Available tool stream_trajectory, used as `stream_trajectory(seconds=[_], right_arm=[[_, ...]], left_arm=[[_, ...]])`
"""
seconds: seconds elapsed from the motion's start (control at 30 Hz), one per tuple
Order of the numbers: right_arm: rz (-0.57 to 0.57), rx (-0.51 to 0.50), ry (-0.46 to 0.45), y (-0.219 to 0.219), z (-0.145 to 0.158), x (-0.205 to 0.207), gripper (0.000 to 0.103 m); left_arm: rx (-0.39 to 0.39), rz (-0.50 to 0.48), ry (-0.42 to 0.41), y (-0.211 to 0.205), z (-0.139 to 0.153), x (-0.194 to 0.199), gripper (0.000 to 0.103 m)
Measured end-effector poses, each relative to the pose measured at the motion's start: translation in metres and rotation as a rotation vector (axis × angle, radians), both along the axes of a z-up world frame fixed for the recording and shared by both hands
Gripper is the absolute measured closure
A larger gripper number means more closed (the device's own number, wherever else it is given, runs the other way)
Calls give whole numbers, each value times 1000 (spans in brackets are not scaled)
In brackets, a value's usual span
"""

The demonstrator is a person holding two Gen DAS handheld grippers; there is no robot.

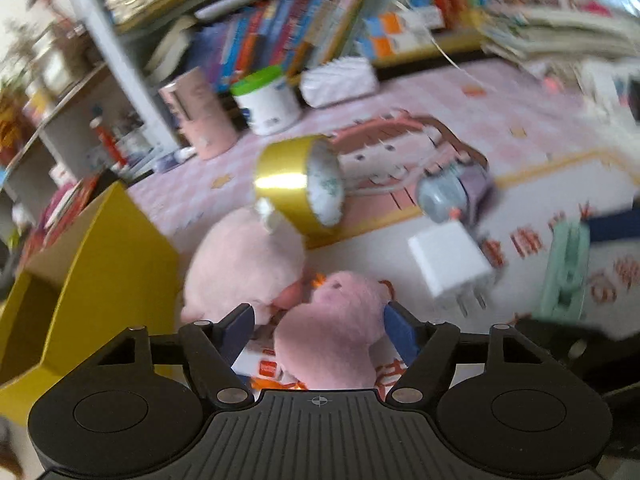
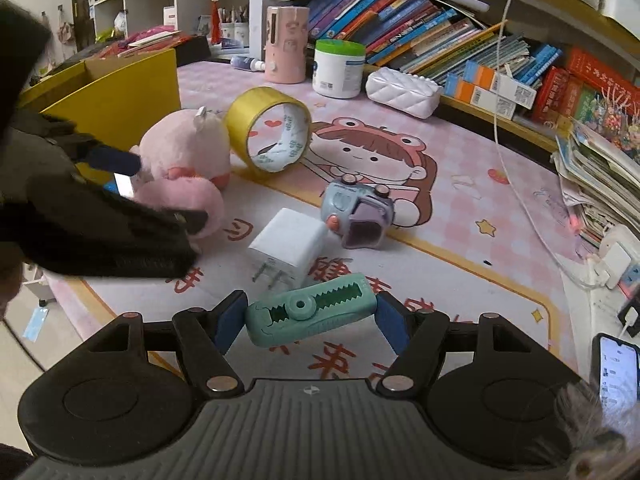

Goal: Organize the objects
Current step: 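Carry the chick and the tape cutter with both tools over the yellow box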

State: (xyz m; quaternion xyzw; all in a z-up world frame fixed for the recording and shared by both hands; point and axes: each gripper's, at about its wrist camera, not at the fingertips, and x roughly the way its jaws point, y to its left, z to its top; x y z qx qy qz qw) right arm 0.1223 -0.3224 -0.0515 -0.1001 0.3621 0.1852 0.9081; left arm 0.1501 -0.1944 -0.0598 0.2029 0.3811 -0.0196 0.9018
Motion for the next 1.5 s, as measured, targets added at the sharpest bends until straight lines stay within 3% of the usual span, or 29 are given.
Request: stream_trajectory(seconds=[0.13,0.2,0.23,0.33,0.43,0.57,0.87,1.07,1.33,1.5], right_arm=[[-13,7,4,-6,0,0,35],[-16,10,5,-8,0,0,35],[-19,11,4,-8,0,1,35],[-26,11,6,-9,-1,2,35],[-35,13,13,-10,-1,2,35],[-56,8,15,-10,-1,2,35],[-142,-9,3,1,6,-5,35],[-178,-22,-20,22,15,-18,35],[-167,-19,-56,76,31,-50,35],[-132,-9,-40,124,36,-74,35]], left_arm=[[-18,18,77,7,-15,11,36],[-38,25,85,10,-13,14,52],[-61,35,85,12,-11,15,52],[-251,59,62,23,7,11,53],[-417,22,7,26,33,1,53],[-581,-7,-89,34,60,-15,53],[-586,51,-40,51,53,-40,53],[-598,45,-64,79,60,-60,53],[-646,33,-63,138,63,-99,53],[-663,83,-51,191,62,-127,53]])
